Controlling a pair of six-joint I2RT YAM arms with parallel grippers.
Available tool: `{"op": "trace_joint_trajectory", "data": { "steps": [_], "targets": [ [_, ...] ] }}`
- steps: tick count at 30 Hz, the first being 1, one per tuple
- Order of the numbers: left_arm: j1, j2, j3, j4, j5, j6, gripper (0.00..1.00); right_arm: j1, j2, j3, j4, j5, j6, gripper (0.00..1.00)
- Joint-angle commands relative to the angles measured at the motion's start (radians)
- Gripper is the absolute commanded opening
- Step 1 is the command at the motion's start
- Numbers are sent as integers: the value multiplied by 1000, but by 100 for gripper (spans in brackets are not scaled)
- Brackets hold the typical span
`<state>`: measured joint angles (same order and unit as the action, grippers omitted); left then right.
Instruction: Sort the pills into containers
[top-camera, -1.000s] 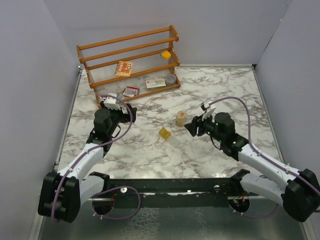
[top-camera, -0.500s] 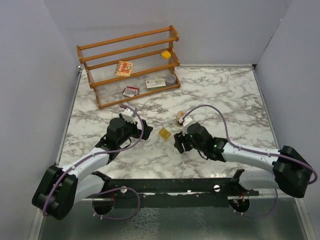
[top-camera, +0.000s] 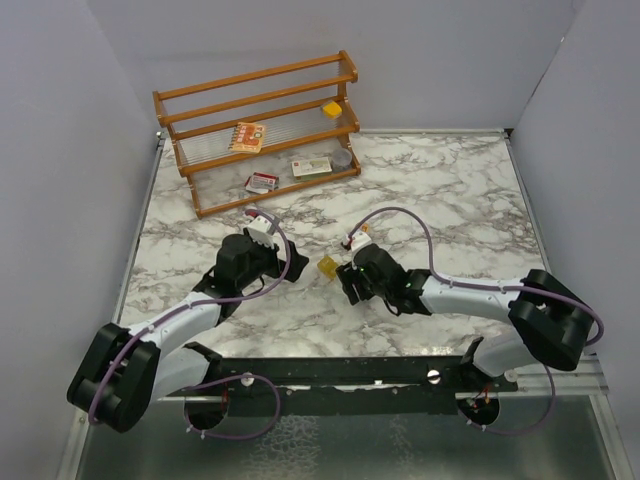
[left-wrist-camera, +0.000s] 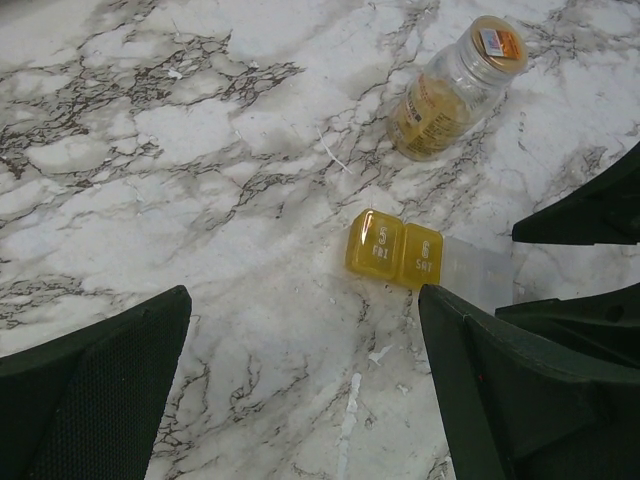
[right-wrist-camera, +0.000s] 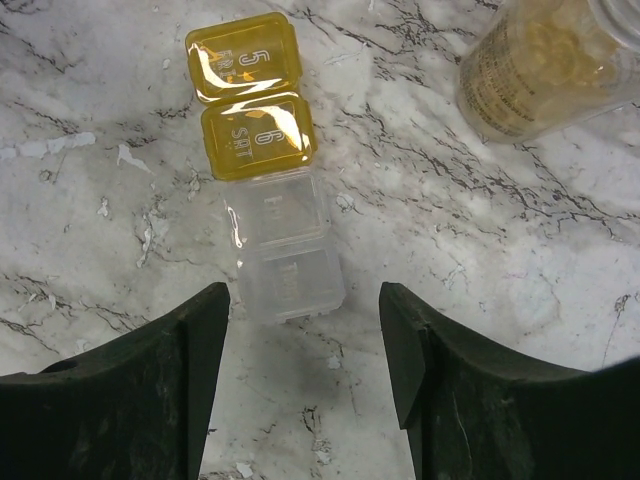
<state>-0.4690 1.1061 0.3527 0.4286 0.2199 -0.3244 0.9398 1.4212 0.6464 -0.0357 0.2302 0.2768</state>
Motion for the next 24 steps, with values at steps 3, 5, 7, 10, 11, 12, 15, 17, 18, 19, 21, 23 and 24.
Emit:
{"op": "trace_joint_trajectory", "data": {
  "steps": [3, 5, 7, 10, 11, 12, 15, 17, 18, 19, 21, 23, 24],
  "targets": [
    [-5, 18, 24, 18, 35, -12, 99, 20, 37, 38, 23, 34, 6, 63],
    [-5, 20, 24, 20, 33, -17, 99, 22, 35, 36, 20, 34, 8, 63],
    [-6, 22, 23, 23, 31, -23, 99, 23, 35, 34, 17, 34, 8, 63],
    [-6, 24, 21, 31, 31, -31, 99, 24, 38, 31, 16, 38, 13, 63],
    [-5, 24, 21, 34, 31, -33, 99, 25, 41, 29, 16, 41, 13, 63],
    [-6, 26, 21, 35, 32, -34, 99, 24, 45, 30, 16, 43, 14, 63],
    [-5, 30, 21, 36, 37, -36, 99, 26, 58, 35, 17, 49, 13, 63],
    [-5, 30, 21, 36, 40, -39, 99, 26, 69, 40, 18, 51, 11, 63],
    [-5, 30, 20, 38, 40, -39, 99, 26, 75, 40, 19, 52, 11, 63],
    [-6, 30, 21, 38, 41, -40, 99, 26, 82, 44, 20, 53, 10, 63],
    [-6, 29, 21, 39, 41, -41, 99, 27, 97, 47, 25, 54, 11, 63],
    [-5, 29, 20, 39, 42, -41, 99, 29, 109, 48, 30, 55, 13, 63],
    [-5, 30, 19, 39, 42, -39, 99, 29, 112, 49, 32, 54, 13, 63]
  ]
}}
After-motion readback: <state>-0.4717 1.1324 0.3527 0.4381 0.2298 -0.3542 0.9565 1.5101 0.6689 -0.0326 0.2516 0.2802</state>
